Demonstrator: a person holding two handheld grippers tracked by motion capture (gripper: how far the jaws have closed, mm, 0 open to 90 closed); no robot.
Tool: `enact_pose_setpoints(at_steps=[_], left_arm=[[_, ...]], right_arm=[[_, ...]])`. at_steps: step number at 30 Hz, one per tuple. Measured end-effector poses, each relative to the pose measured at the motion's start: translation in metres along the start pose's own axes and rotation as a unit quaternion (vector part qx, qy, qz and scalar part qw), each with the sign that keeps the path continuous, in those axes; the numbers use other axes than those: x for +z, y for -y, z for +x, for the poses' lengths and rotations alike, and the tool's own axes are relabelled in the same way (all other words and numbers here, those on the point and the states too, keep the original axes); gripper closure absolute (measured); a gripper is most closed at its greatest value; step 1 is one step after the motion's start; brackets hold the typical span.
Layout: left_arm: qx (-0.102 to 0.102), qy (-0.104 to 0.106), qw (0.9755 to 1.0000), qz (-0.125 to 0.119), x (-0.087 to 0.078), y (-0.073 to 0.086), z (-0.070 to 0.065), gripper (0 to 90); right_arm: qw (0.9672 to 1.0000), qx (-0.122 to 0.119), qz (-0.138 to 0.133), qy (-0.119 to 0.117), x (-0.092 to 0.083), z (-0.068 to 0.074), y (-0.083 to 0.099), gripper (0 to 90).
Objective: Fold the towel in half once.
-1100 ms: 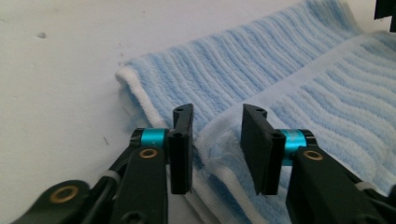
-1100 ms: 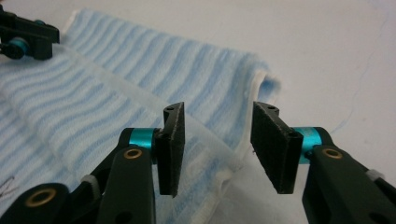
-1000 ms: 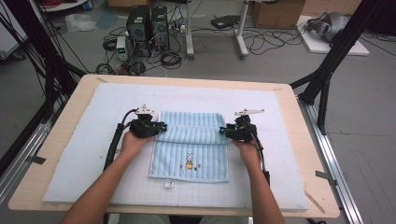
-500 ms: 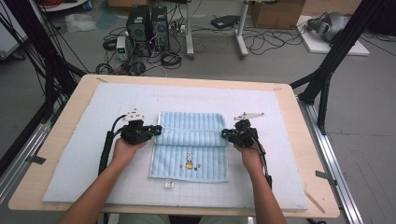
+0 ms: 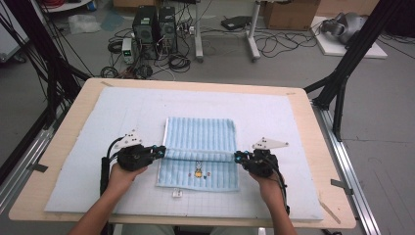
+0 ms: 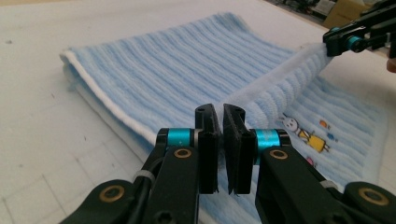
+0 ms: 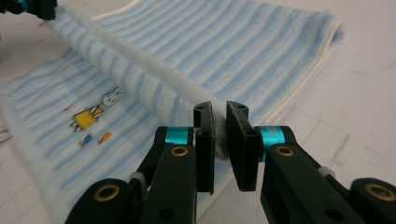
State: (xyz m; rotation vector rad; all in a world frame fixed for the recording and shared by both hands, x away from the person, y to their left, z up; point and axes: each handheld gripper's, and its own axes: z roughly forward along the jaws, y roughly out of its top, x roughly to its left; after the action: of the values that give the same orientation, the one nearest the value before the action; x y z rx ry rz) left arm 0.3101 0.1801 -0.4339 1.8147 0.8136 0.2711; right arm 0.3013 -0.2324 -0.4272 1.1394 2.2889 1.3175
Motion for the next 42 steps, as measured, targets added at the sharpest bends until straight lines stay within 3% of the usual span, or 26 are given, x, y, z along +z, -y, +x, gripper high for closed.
enact_pose_setpoints(at_steps=[7, 22, 23, 26, 29, 32, 38, 40, 41, 42], left_arm=[[0.023, -0.004, 0.9997, 0.0, -0.017, 0.015, -0.019, 84.1], [0.022, 0.005, 0.9996, 0.02, -0.039, 0.039, -0.047, 83.0], [0.013, 0.005, 0.9997, 0.017, -0.04, 0.04, -0.047, 79.8], [-0.009, -0.007, 0.9999, 0.004, -0.043, 0.037, -0.044, 57.9], [-0.013, -0.016, 0.9996, -0.019, -0.046, 0.032, -0.042, 55.7], [-0.011, -0.016, 0.9994, -0.027, -0.044, 0.03, -0.04, 55.8], [-0.005, -0.04, 0.9992, 0.009, -0.029, 0.031, -0.039, 55.1], [-0.003, -0.049, 0.9987, 0.014, -0.027, 0.029, -0.038, 55.0], [-0.002, -0.052, 0.9986, 0.015, -0.027, 0.029, -0.037, 55.0], [-0.004, -0.054, 0.9985, 0.013, -0.027, 0.028, -0.035, 55.0]], right_arm=[[0.9999, -0.012, 0.001, -0.005, -0.012, 0.019, 0.015, 81.6], [0.9992, -0.034, 0.017, -0.003, -0.033, 0.049, 0.039, 80.8], [0.9993, -0.031, 0.019, -0.002, -0.033, 0.05, 0.041, 79.2], [0.9997, -0.019, 0.016, 0.005, -0.036, 0.05, 0.041, 70.5], [0.9999, -0.008, -0.011, -0.008, -0.04, 0.048, 0.04, 66.0], [0.9984, 0.01, -0.042, -0.036, -0.043, 0.048, 0.037, 65.0], [0.9996, -0.003, 0.001, -0.027, -0.024, 0.048, 0.04, 65.9], [0.9993, -0.015, 0.031, -0.012, -0.017, 0.049, 0.041, 67.5], [0.9977, -0.029, 0.061, 0.001, -0.013, 0.049, 0.042, 68.2], [0.9978, -0.029, 0.059, 0.0, -0.014, 0.049, 0.043, 68.4]])
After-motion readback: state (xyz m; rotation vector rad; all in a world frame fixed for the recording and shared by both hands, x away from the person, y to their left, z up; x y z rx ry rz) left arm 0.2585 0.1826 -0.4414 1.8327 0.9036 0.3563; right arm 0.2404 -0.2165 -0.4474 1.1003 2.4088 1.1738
